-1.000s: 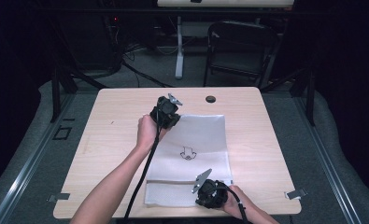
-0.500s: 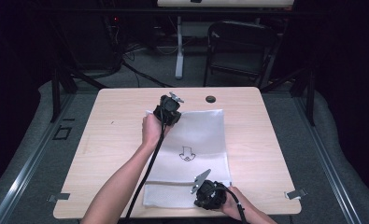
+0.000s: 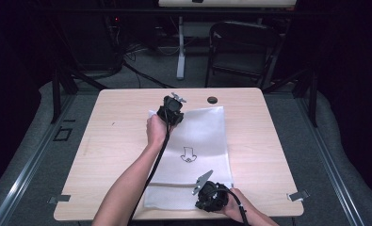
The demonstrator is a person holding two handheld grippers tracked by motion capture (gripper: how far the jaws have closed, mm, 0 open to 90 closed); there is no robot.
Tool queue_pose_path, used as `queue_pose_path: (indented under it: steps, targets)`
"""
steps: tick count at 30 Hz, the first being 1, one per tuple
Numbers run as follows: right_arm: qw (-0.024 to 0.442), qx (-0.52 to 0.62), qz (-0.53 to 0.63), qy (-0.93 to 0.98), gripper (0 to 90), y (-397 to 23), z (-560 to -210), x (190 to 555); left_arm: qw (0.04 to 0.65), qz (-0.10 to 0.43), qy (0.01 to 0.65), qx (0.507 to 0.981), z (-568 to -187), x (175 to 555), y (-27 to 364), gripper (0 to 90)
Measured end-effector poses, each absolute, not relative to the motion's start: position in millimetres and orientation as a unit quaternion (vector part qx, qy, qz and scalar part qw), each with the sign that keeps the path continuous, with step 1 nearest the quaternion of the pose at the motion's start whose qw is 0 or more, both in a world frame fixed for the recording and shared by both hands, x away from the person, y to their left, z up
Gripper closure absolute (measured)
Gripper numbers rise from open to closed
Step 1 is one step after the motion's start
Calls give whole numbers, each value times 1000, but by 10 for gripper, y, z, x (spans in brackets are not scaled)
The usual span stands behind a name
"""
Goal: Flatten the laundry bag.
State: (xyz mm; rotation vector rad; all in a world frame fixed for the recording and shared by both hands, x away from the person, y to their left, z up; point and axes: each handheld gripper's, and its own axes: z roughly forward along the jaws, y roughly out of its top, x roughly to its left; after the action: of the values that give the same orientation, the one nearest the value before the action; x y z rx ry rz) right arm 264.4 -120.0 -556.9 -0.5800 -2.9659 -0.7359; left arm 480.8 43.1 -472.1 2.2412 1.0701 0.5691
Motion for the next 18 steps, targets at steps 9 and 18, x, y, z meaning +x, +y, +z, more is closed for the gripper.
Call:
queue_pose_path:
  steps: [9, 18]
  targets:
    - [3, -201, -255, -946, 518, -1309, -5405, 2712, 316, 188, 403, 838, -4649, 4760, 518, 293]
    - [-17, -257, -295, -920, 146, -1693, -5173, 2879, 338, 162, 369, 850, -4587, 4445, 639, 148]
